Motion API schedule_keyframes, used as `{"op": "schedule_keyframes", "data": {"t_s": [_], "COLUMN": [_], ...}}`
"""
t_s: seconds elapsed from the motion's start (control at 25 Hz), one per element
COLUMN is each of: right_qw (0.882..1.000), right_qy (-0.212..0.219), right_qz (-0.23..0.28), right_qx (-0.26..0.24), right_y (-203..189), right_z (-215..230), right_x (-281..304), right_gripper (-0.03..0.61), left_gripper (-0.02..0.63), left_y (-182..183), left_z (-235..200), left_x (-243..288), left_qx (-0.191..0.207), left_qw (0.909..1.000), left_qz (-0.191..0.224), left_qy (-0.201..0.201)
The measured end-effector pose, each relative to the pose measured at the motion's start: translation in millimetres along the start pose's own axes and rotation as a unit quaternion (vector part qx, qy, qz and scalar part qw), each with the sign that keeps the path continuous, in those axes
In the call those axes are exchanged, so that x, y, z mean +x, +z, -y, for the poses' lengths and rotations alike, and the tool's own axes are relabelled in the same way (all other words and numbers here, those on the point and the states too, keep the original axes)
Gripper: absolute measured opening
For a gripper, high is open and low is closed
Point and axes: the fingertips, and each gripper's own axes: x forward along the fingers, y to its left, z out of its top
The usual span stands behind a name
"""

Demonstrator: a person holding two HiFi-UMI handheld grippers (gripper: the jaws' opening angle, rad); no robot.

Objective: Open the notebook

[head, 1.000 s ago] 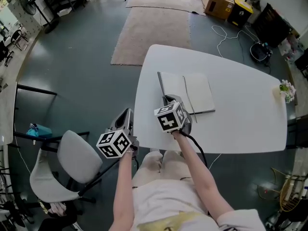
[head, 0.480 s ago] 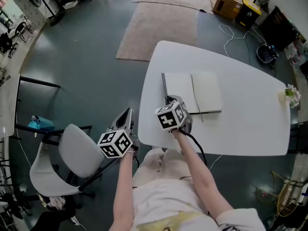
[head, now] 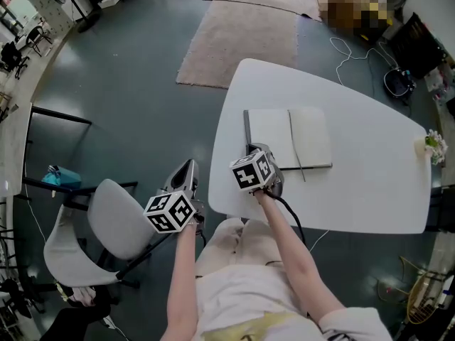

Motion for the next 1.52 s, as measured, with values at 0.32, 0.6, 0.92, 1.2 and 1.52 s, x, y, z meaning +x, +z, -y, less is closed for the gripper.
{"op": "schedule_keyframes", "data": {"t_s": [0.32, 0.6, 0.92, 1.2, 1.52], "right_qw": [1.000, 0.996, 0.972, 0.937, 0.913], "right_qy": [-0.005, 0.050, 0.099, 0.123, 0.111], "right_qz": [-0.003, 0.061, 0.166, 0.257, 0.324], "right_qx": [-0.004, 0.048, 0.130, 0.203, 0.223], "right_y": [-4, 14, 28, 22, 14], "right_z": [-5, -4, 42, 96, 155], "right_x": [8, -7, -66, -118, -182], "right_gripper": [0.021, 0.040, 0.035, 0.021, 0.006], "left_gripper": [0.000, 0.000, 0.000, 0.000, 0.000], "left_y": [3, 4, 6, 11, 34], "left_z": [-4, 8, 63, 121, 181], "left_x": [1, 10, 30, 42, 44], "left_qx": [0.002, 0.012, 0.046, 0.077, 0.127], "left_qw": [1.0000, 0.9998, 0.9966, 0.9911, 0.9819], "left_qz": [0.001, -0.001, -0.005, 0.000, 0.025], "left_qy": [0.000, -0.019, -0.069, -0.109, -0.138]}}
